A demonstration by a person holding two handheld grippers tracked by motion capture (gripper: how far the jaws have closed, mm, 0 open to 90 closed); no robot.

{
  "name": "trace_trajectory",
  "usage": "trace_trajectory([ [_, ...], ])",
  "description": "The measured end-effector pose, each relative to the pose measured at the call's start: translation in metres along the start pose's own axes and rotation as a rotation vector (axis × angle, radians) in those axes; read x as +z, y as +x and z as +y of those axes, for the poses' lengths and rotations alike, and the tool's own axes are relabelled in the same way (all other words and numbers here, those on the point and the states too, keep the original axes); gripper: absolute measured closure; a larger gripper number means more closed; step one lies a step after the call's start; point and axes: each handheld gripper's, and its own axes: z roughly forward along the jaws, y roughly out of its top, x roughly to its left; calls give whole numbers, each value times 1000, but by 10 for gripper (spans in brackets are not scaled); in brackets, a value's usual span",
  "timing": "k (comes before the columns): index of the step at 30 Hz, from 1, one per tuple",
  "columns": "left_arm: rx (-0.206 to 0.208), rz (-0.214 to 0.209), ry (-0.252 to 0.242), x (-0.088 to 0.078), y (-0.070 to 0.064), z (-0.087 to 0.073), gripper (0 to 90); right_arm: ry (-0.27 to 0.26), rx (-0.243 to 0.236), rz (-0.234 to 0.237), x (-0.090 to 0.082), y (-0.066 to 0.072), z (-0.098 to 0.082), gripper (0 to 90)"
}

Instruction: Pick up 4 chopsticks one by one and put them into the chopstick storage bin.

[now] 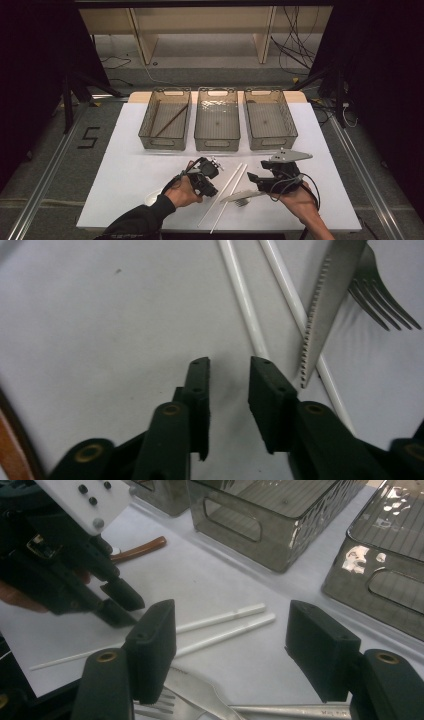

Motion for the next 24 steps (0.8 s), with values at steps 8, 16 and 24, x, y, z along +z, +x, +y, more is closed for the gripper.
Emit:
trace_trajectory([
  [8, 24, -6, 32, 4, -10, -2, 535, 3, -2, 2, 0, 1, 0, 375],
  [16, 52, 18, 49, 8, -18, 0, 540, 2, -3, 4, 0, 1, 0, 375],
  [24, 99, 56, 71, 9, -22, 1, 584, 2, -2, 5, 0, 1, 0, 376],
])
